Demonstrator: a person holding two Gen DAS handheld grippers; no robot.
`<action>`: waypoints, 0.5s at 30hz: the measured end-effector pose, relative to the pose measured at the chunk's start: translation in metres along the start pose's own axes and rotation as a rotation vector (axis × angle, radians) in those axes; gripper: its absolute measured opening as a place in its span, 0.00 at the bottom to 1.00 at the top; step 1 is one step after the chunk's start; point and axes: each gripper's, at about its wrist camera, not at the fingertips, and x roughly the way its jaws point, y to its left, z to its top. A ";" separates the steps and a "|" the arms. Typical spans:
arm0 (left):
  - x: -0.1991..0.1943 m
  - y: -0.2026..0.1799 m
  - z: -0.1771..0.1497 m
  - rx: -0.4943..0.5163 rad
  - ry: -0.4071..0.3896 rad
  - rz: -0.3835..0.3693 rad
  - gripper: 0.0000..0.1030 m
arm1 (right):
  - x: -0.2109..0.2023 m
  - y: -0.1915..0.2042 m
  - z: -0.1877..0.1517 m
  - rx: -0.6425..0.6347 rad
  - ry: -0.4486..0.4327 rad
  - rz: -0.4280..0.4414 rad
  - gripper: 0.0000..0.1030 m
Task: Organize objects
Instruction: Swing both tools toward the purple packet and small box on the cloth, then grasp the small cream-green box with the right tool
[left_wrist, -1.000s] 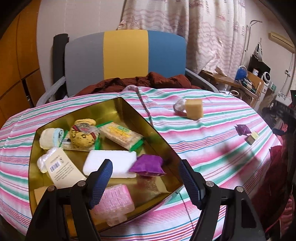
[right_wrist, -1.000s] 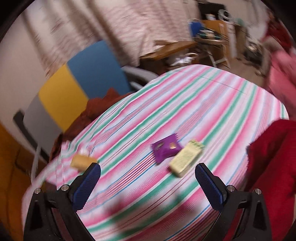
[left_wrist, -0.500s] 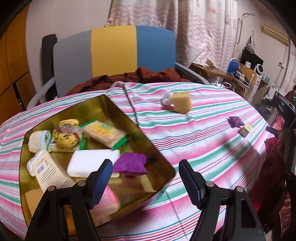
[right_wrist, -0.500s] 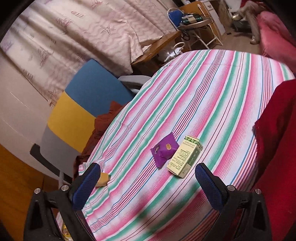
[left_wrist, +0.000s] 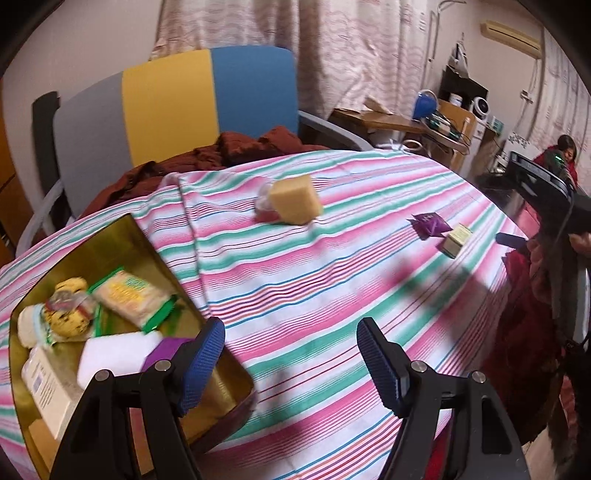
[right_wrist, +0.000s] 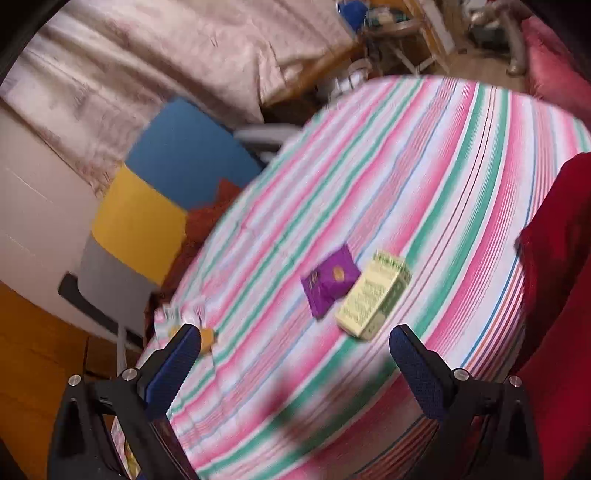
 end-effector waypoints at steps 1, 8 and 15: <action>0.002 -0.003 0.002 0.009 0.002 -0.006 0.73 | 0.003 0.001 0.002 -0.012 0.027 -0.001 1.00; 0.013 -0.012 0.003 0.022 0.029 -0.047 0.73 | 0.031 0.016 0.034 -0.250 0.215 -0.156 1.00; 0.025 -0.014 -0.002 0.011 0.065 -0.067 0.73 | 0.077 0.017 0.044 -0.545 0.383 -0.355 1.00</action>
